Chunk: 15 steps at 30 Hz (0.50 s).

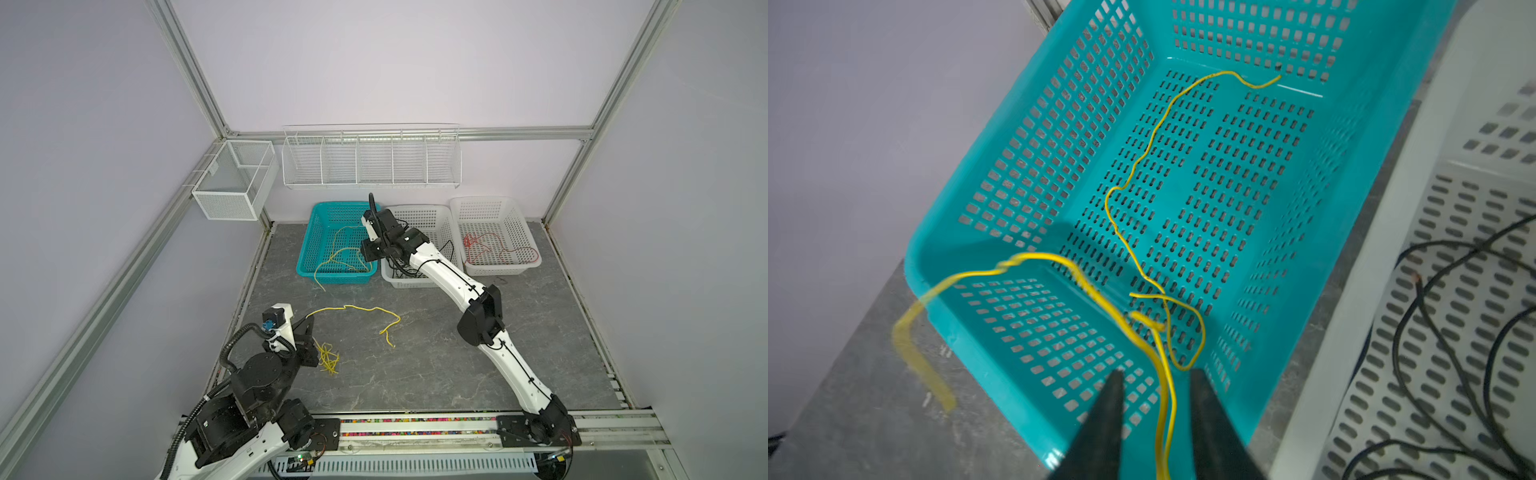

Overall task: Untangle the cables
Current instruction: 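Carry the yellow wire into the teal basket and open the right gripper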

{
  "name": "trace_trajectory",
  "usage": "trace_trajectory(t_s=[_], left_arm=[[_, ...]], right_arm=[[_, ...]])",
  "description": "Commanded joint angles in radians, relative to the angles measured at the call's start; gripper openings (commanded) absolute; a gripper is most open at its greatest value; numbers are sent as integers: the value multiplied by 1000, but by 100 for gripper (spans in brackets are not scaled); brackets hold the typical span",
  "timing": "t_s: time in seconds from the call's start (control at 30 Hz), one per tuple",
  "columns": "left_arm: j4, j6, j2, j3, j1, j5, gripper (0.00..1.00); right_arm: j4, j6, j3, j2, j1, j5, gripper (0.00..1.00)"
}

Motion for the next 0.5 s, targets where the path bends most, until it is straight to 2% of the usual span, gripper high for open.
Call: trace_trajectory(t_s=[0.0,0.07,0.13,0.2,0.27,0.37,0.47], left_arm=[[5,6,32,-8,6,5,0],[5,4,53,-4,8,5,0],[8,-12,62,0,25,5,0],[21,-34,66,3,46,13,0],[33,-61,80,12,61,23,0],[23,-126,109,46,65,16,0],[38,-164,132,76,65,41,0]], right_arm=[[73,-35,36,-29,-1,-36,71],[75,-57,5,-85,2,-49,79],[93,-61,-96,-187,0,-72,82],[182,-49,-299,-333,-5,-81,84],[392,-36,-634,-542,-11,-141,85],[625,-24,-1045,-802,-15,-174,88],[761,-13,-1339,-984,-15,-270,87]])
